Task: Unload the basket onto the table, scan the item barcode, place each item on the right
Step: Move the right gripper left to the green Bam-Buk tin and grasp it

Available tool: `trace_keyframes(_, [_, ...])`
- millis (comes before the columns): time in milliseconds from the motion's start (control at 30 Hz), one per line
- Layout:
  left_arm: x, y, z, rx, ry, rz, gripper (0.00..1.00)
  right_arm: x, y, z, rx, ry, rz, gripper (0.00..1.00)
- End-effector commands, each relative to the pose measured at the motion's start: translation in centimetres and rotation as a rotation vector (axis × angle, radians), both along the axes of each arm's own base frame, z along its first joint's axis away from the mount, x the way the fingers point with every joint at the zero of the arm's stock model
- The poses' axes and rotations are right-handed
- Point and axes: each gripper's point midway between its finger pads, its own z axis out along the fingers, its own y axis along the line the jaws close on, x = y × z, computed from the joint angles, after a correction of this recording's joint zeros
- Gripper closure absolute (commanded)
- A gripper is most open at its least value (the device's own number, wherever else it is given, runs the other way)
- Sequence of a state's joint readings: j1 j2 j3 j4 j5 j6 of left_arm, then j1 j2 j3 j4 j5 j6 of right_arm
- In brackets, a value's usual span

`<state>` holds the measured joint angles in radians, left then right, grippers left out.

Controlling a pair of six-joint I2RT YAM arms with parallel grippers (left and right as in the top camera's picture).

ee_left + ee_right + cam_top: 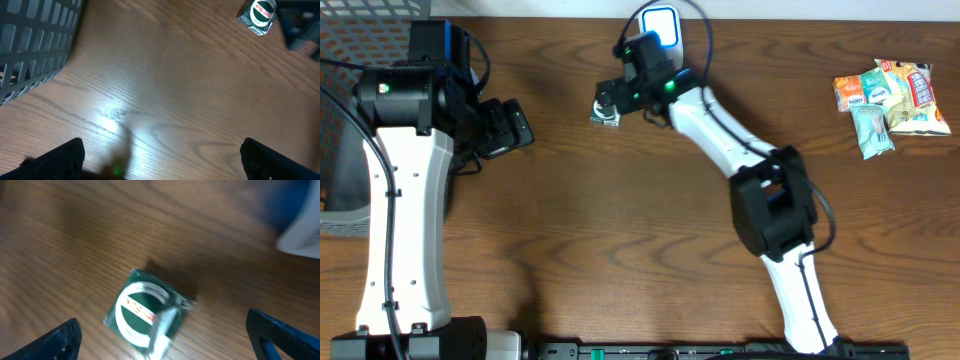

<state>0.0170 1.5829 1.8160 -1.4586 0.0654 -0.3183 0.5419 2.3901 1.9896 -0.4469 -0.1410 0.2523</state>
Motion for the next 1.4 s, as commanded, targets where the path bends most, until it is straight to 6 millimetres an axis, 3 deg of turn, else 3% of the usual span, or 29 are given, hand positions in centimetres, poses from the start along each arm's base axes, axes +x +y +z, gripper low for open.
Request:
trace_keyframes(0, [-0.1,0.1,-0.2,-0.002,0.010,0.015,0.02,0.3,0.9,-1.1,-0.047,-0.039,-0.082,0.01])
trace_keyframes(200, [-0.1,0.1,-0.2,-0.002,0.010,0.014,0.02,0.1,1.9,-1.7,-0.129,-0.119,-0.130,0.01])
trace_keyframes(433, [-0.1,0.1,-0.2,-0.002,0.010,0.015,0.02,-0.3,2.1,-4.9,-0.160,-0.089,-0.163,0.04])
trace_keyframes(567, [-0.1,0.1,-0.2,-0.002,0.010,0.014,0.02,-0.7,1.6,-6.0,-0.189,-0.067,-0.165,0.12])
trace_keyframes(933, [-0.1,0.1,-0.2,-0.002,0.010,0.014,0.02,-1.8,0.7,-6.5,-0.236,-0.015,-0.159,0.34])
trace_keyframes(1100, [-0.1,0.1,-0.2,-0.002,0.010,0.015,0.02,-3.5,-0.8,-4.9,-0.291,0.041,-0.149,0.42])
trace_keyframes(1367, [-0.1,0.1,-0.2,-0.002,0.010,0.015,0.02,-6.4,-3.2,0.2,-0.408,0.062,-0.033,0.45])
